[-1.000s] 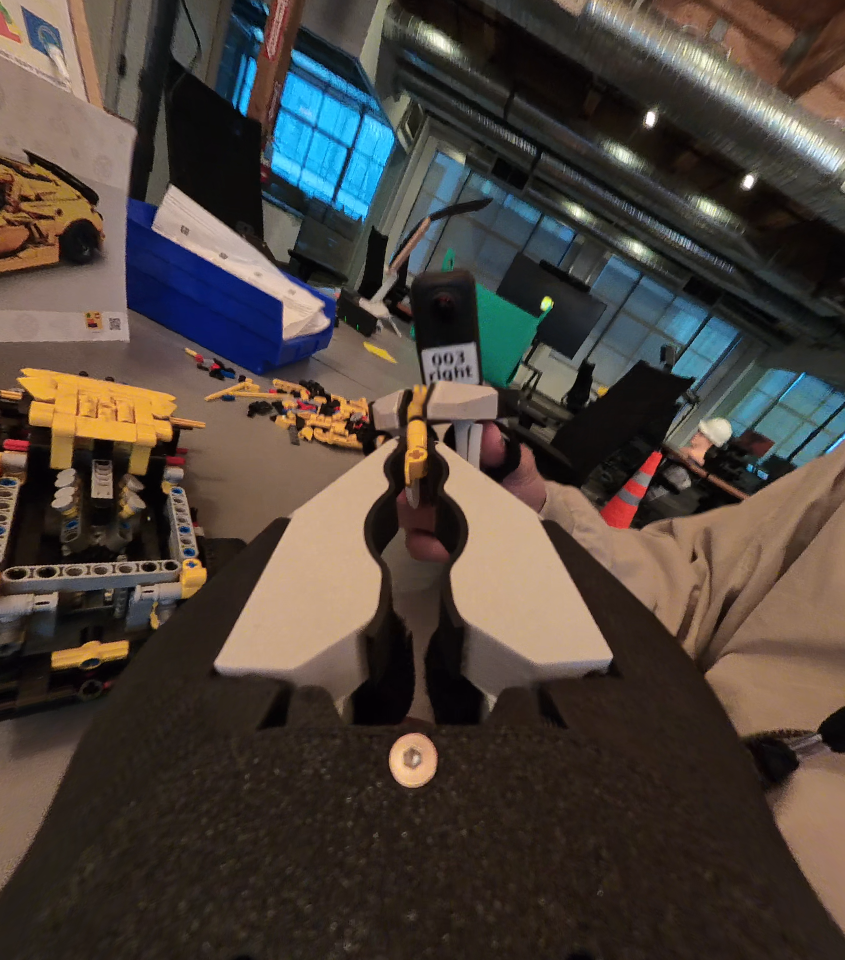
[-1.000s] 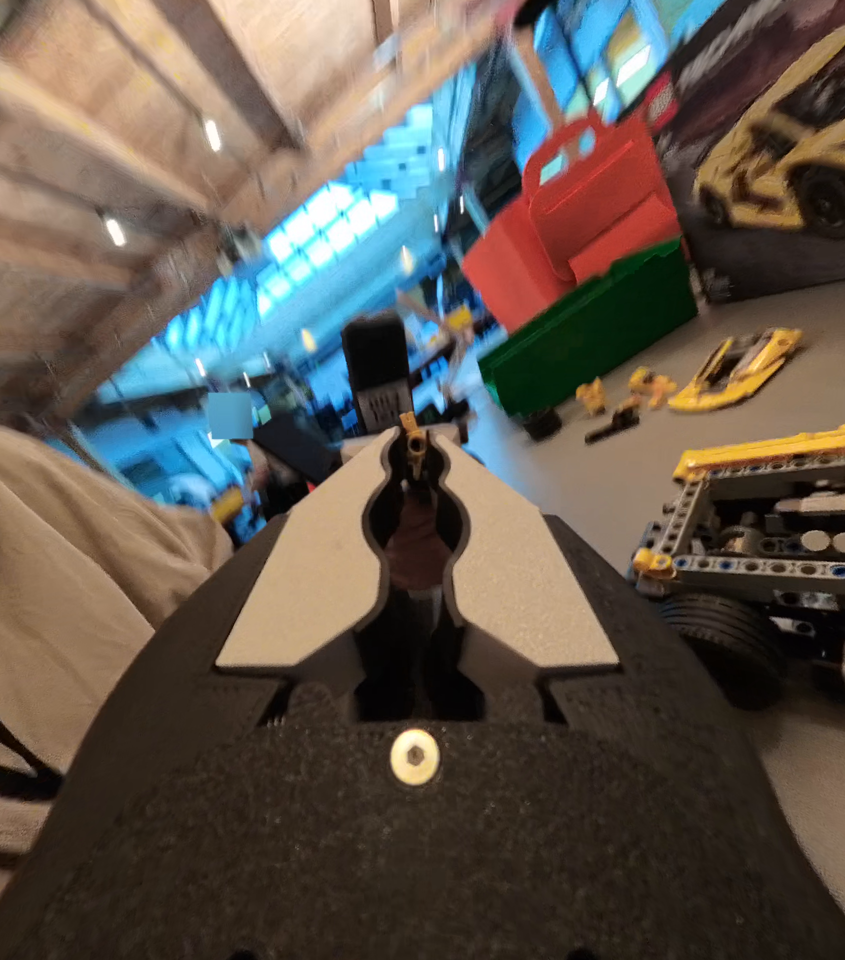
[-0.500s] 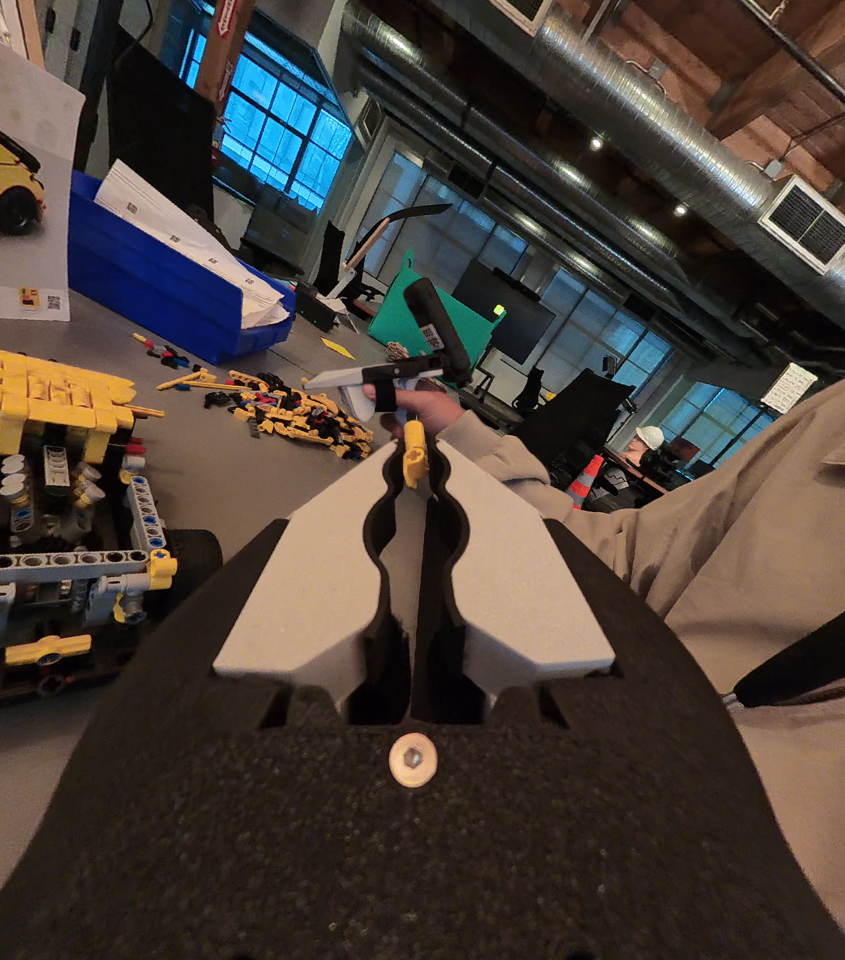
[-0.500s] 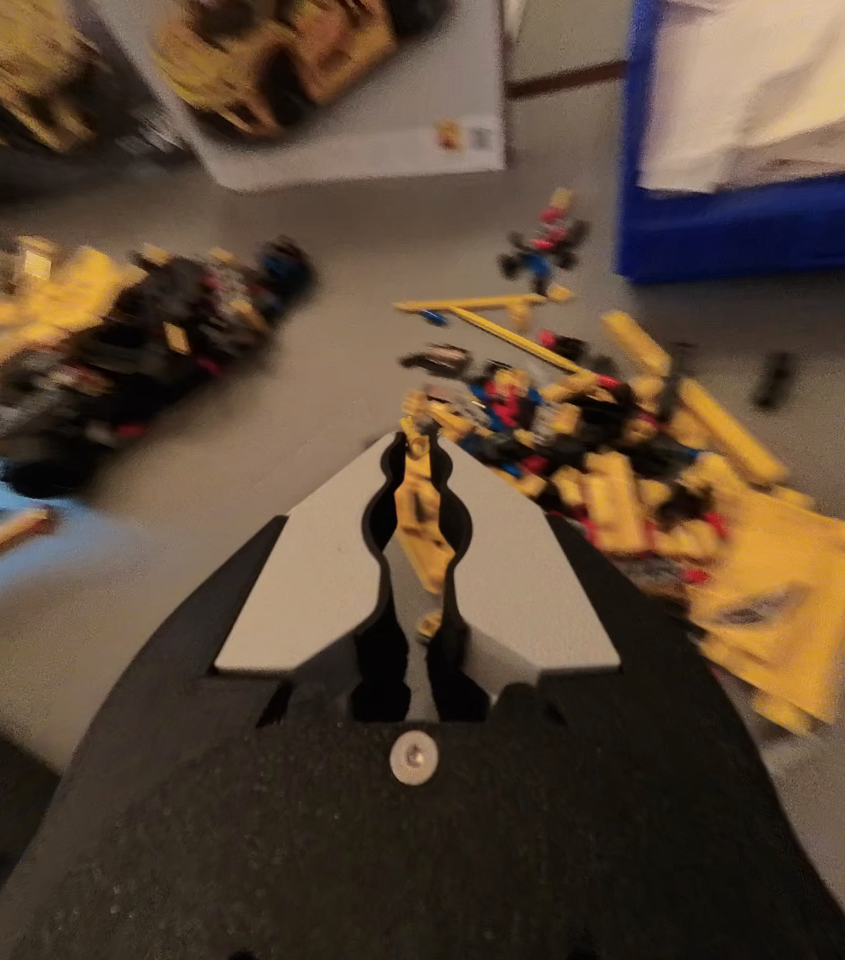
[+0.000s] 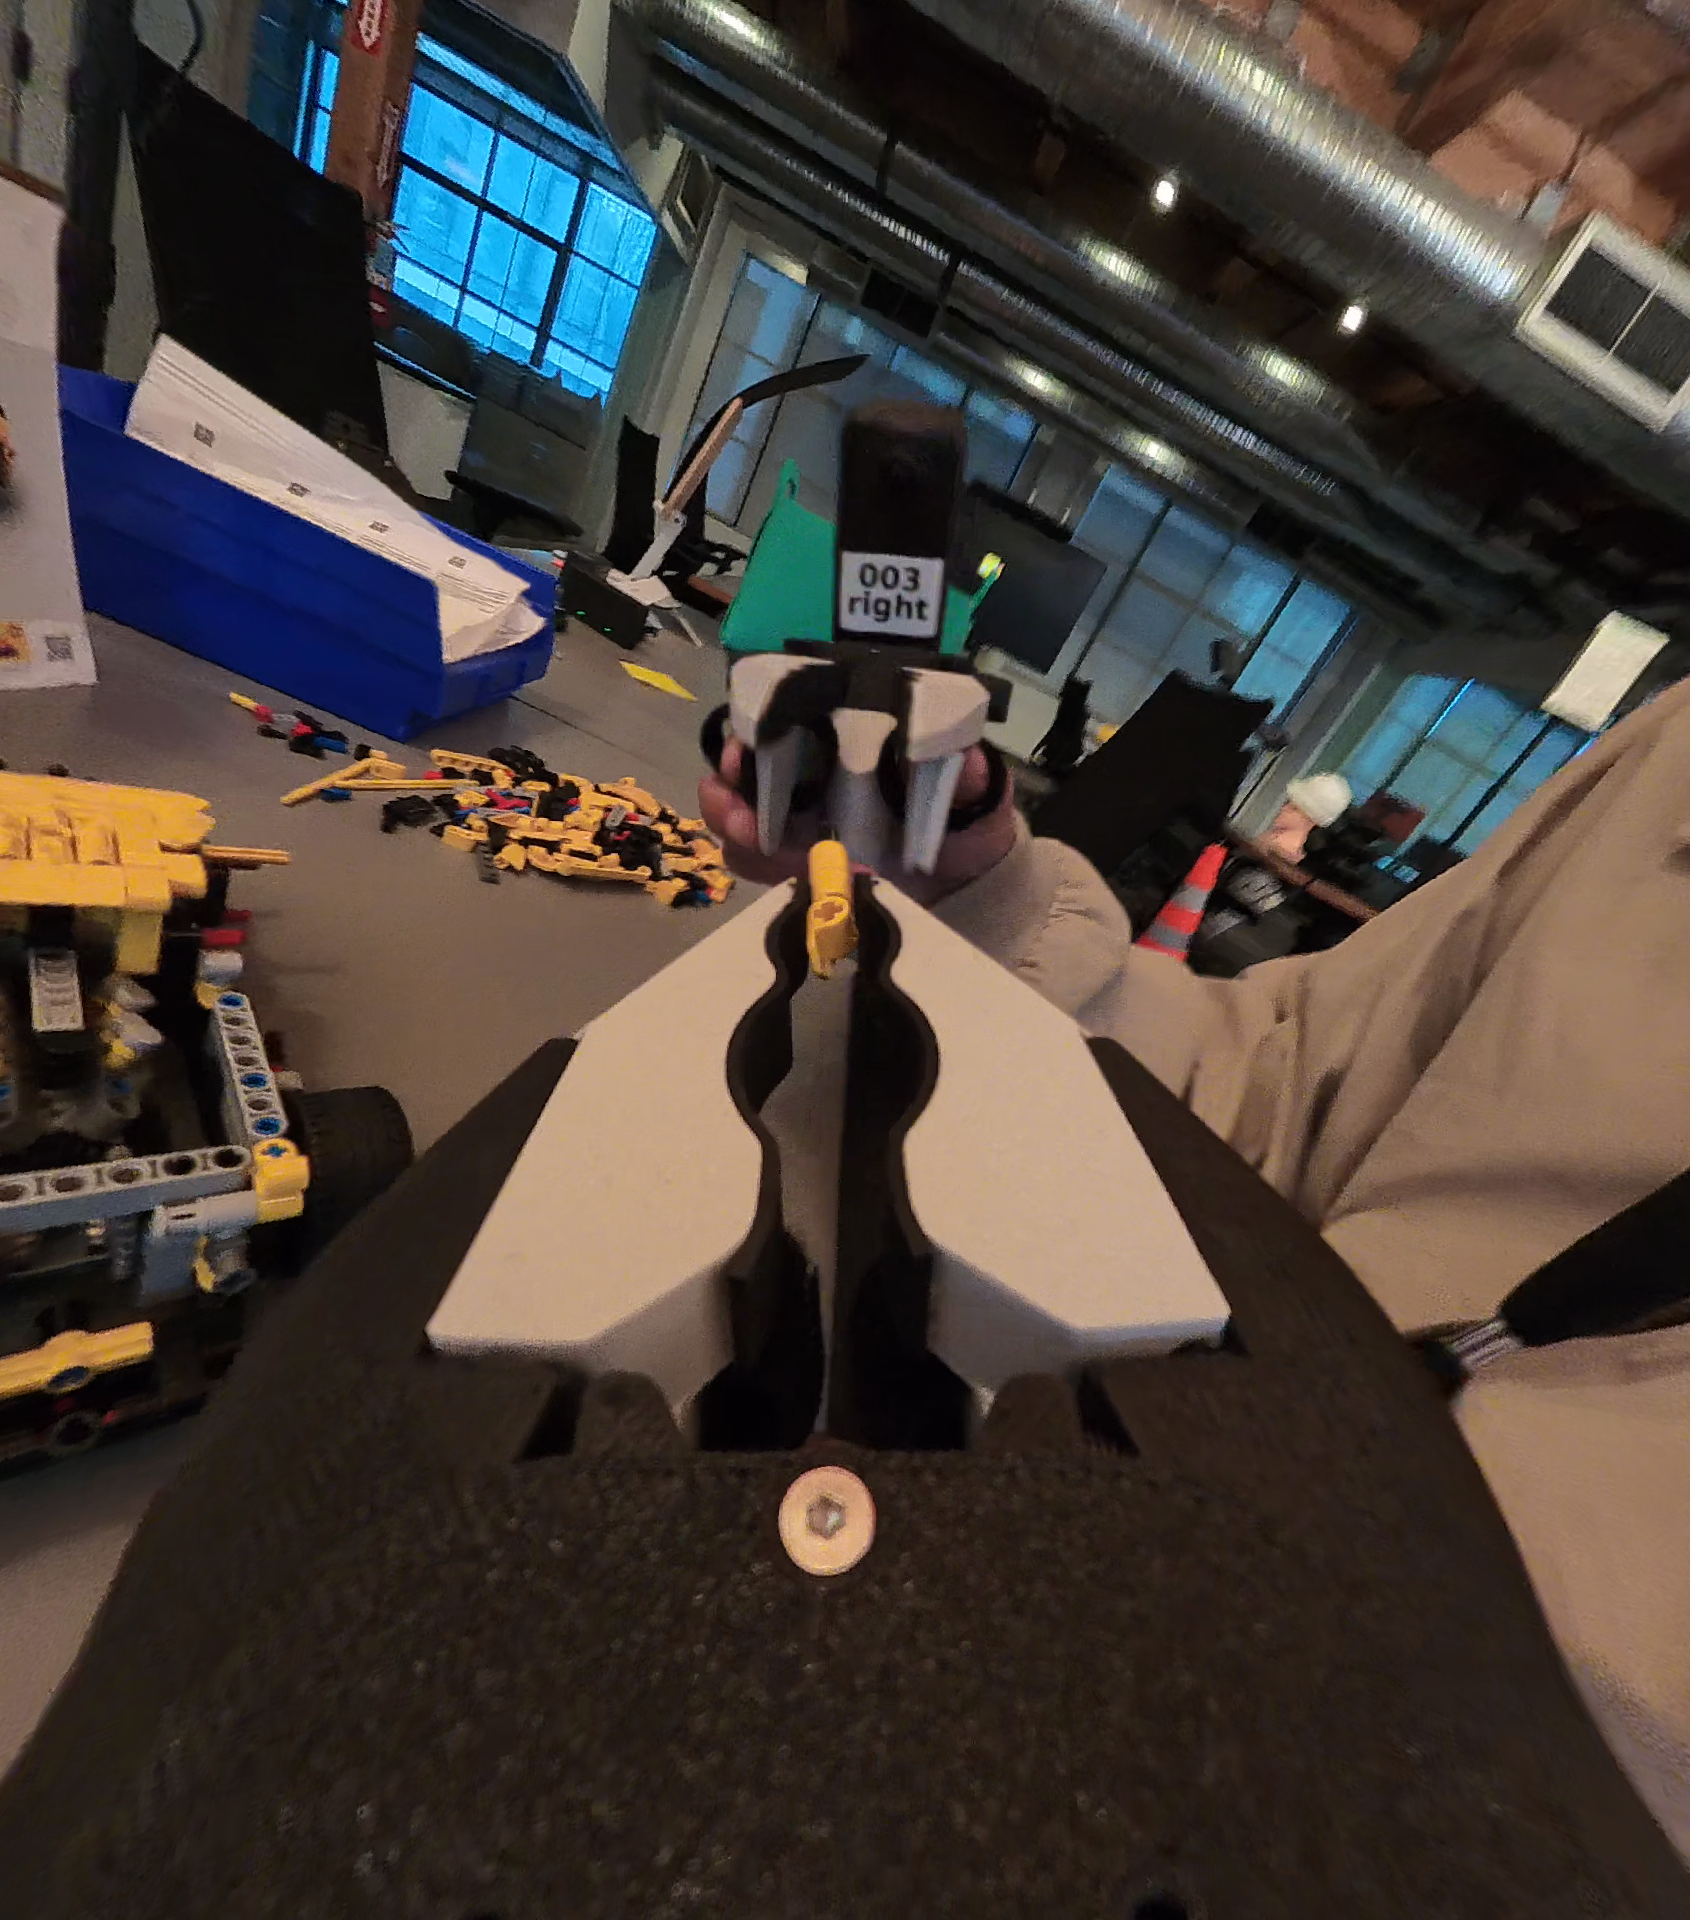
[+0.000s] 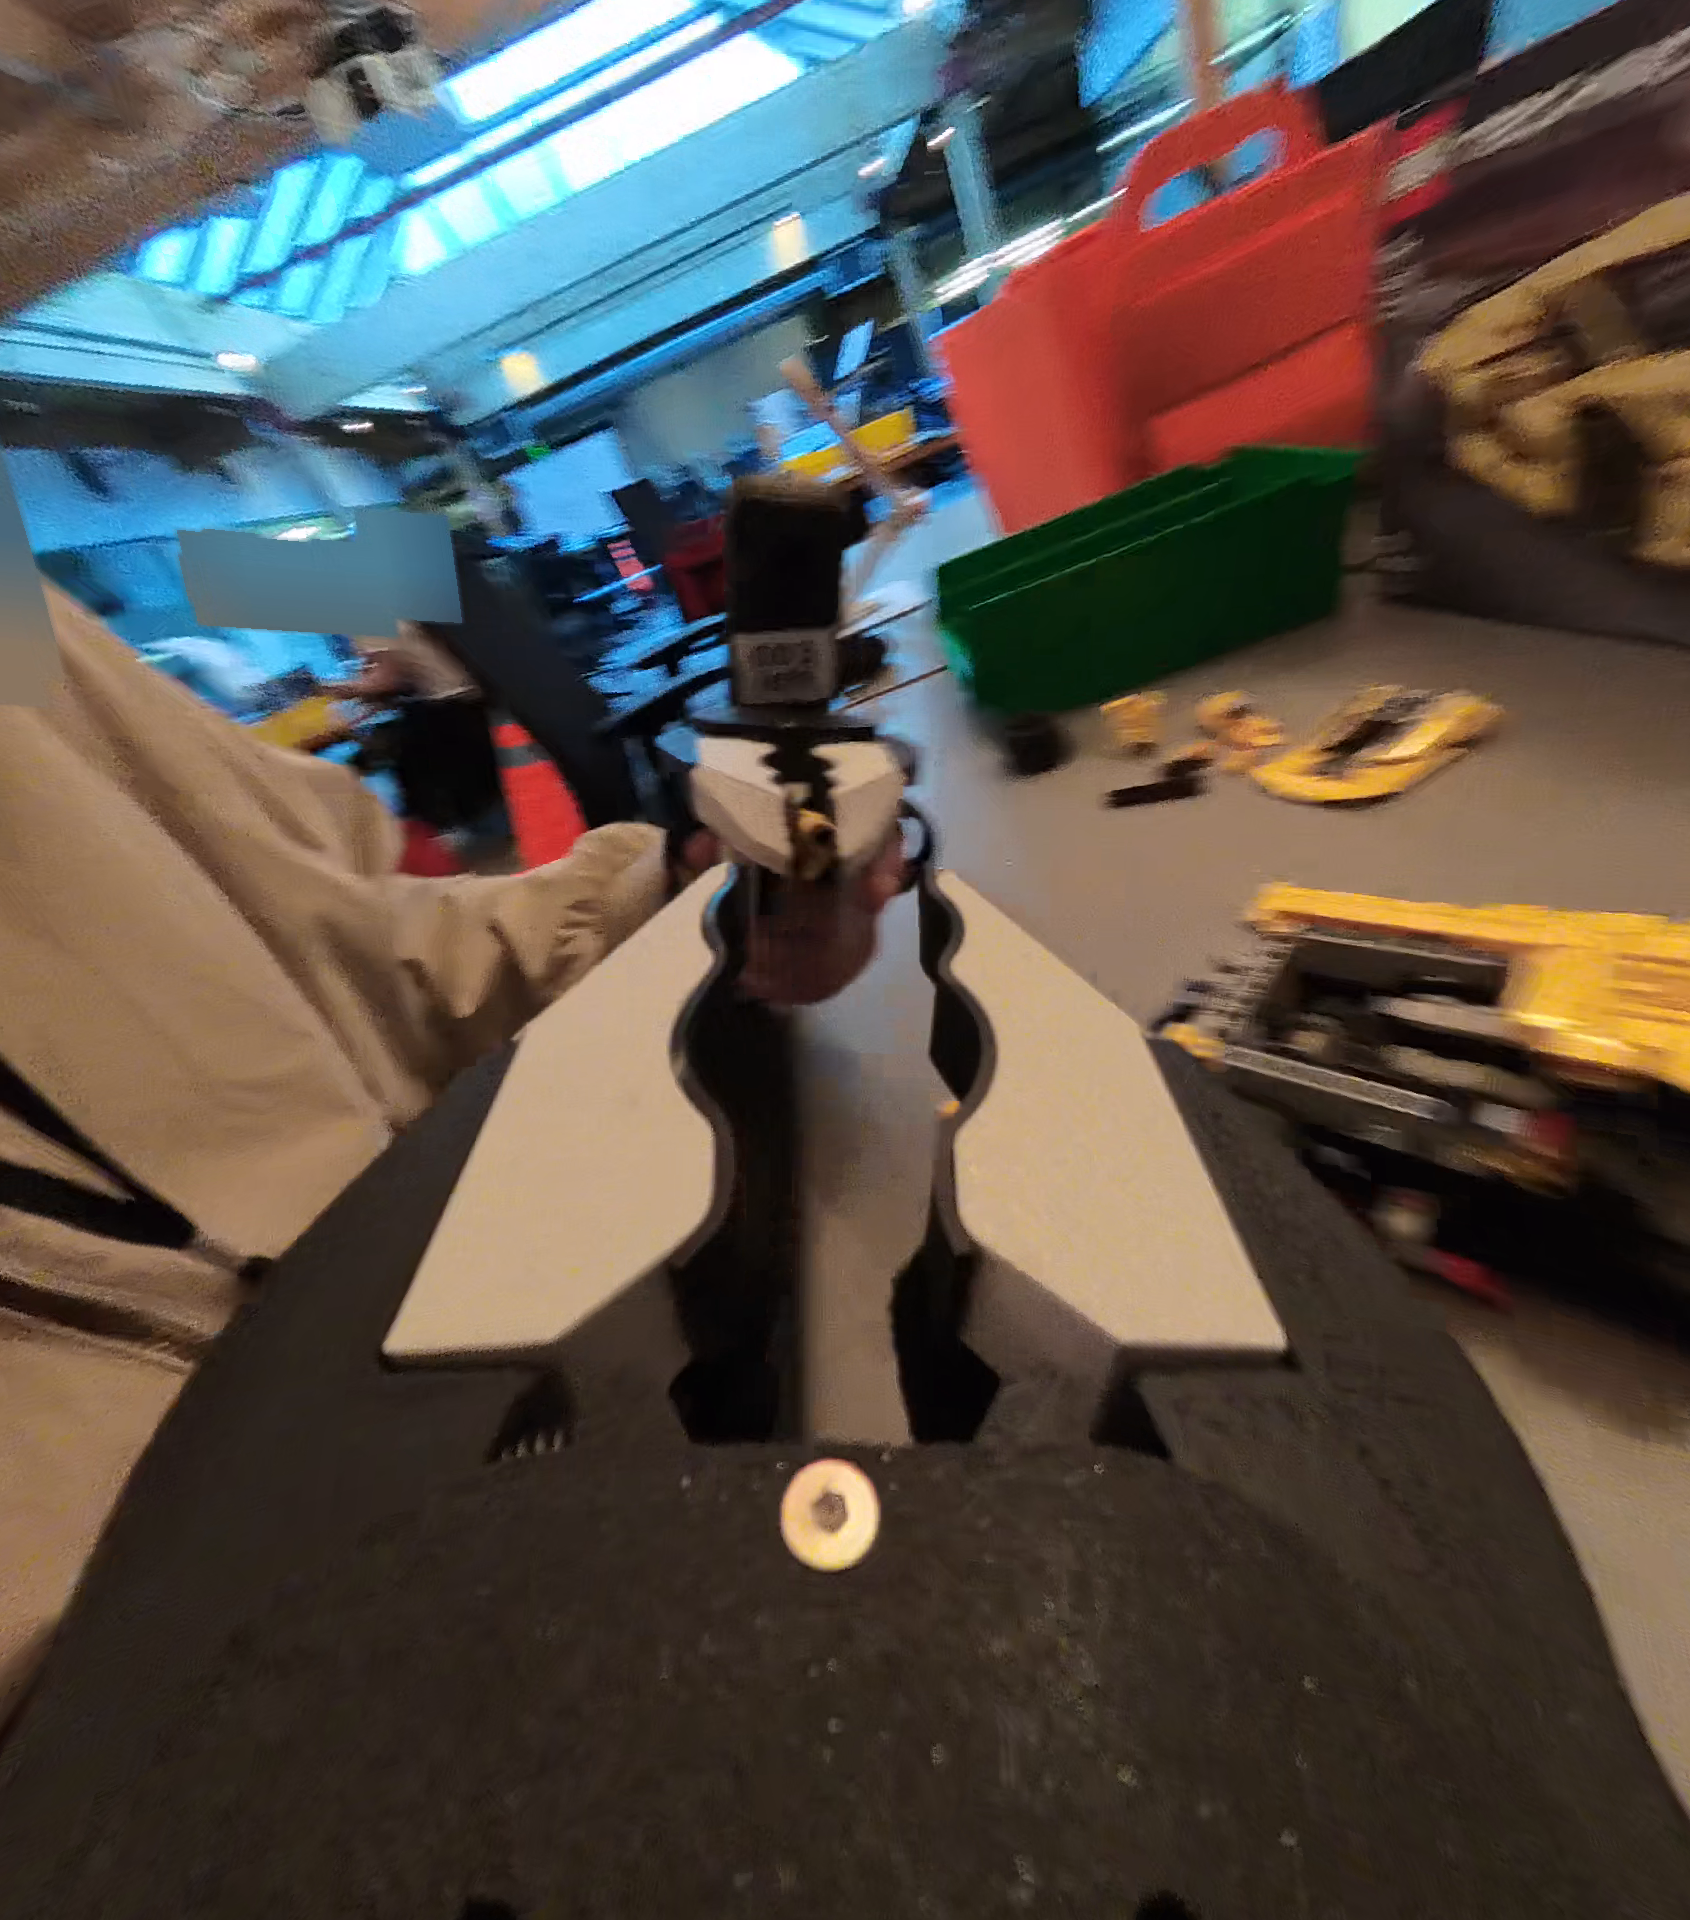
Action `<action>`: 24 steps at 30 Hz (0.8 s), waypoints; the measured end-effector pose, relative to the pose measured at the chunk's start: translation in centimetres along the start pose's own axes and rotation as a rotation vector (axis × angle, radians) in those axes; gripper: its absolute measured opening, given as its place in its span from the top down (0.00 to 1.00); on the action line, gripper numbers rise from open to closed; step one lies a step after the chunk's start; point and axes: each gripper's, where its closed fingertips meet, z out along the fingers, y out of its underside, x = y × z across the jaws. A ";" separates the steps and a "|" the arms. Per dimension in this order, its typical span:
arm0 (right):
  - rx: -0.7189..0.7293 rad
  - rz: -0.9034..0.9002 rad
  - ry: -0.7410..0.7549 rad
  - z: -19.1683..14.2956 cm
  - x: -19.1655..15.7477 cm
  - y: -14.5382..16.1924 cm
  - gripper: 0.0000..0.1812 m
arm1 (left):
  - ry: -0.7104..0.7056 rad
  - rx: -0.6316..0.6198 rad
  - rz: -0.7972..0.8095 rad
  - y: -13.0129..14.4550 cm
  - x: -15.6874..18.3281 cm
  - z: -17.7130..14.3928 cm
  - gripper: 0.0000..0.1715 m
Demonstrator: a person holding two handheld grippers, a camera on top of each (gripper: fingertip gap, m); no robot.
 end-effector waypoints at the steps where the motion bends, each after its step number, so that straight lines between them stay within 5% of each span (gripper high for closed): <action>1: -0.032 0.031 -0.057 1.3 -0.5 0.8 0.83 | -0.012 -0.012 0.041 0.2 0.1 0.2 0.96; 10: -0.027 0.017 -0.124 3.6 -1.2 2.5 0.96 | -0.017 -0.107 0.096 2.0 0.5 1.1 0.96; 24: -0.068 -0.013 -0.117 3.5 -1.0 2.5 0.97 | -0.058 -0.109 0.190 1.9 0.3 1.2 0.97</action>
